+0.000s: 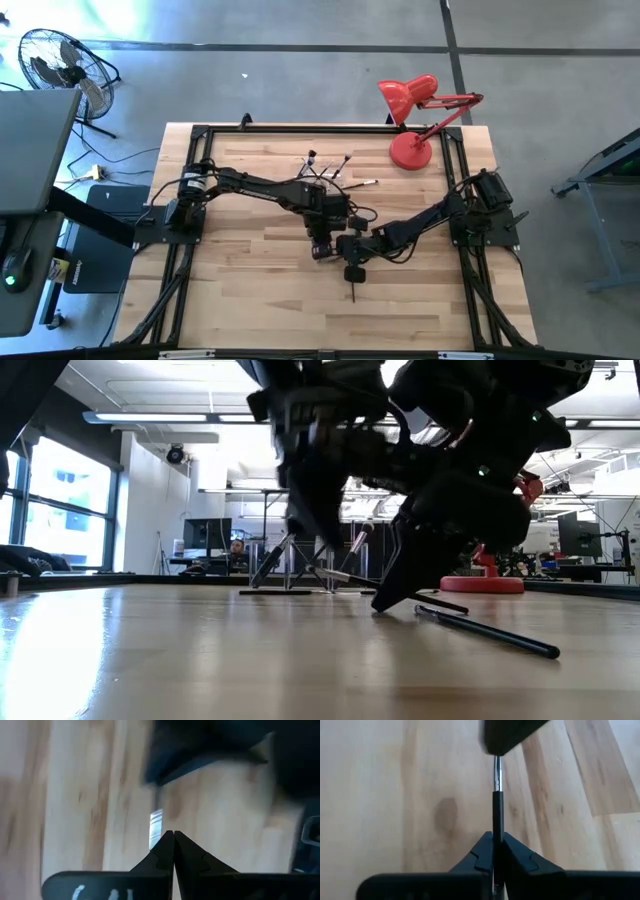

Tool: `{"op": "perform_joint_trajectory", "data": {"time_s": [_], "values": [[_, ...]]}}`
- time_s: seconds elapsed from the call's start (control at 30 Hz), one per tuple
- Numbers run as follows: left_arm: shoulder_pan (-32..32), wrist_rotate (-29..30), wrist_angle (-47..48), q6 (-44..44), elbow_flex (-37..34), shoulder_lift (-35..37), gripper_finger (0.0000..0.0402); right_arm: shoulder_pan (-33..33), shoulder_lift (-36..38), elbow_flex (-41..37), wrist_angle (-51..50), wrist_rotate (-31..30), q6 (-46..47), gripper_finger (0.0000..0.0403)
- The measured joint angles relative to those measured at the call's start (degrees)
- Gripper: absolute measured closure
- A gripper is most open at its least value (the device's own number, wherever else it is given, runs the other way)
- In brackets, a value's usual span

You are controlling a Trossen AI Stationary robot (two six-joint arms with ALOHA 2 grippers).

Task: Put items in baskets/containers
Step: Put the black eyeshadow brush into the transparent organizer

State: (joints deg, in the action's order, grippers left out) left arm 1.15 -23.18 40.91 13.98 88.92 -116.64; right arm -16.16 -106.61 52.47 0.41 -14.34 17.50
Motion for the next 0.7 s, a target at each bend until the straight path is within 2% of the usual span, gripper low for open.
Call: {"op": "perform_joint_trajectory", "data": {"time_s": [0.13, 0.33, 0.5, 0.63, 0.7], "values": [[0.0, -0.6, -0.7, -0.2, 2.4, 0.1, 0.0401, 0.1, 0.0, 0.0, -1.0, -0.2, 0.0, 0.0372], [0.0, 1.1, -0.5, 0.0, 4.0, 0.1, 0.0394, 0.1, 0.0, 0.1, -1.9, 0.6, 0.0, 0.0392], [-0.1, 2.9, 0.6, 0.0, 4.1, 0.1, 0.0376, 0.1, 0.7, 0.2, -7.1, 1.4, 1.1, 0.0381], [-0.8, 2.6, 2.8, 1.5, 4.1, 0.1, 0.0368, 0.1, 2.9, 0.0, -10.5, 3.7, -0.2, 0.0390], [-0.8, 3.9, 6.9, 2.1, 4.1, 1.3, 0.0370, 0.0, 4.2, -0.2, -12.3, 4.0, -1.8, 0.0393]]}}
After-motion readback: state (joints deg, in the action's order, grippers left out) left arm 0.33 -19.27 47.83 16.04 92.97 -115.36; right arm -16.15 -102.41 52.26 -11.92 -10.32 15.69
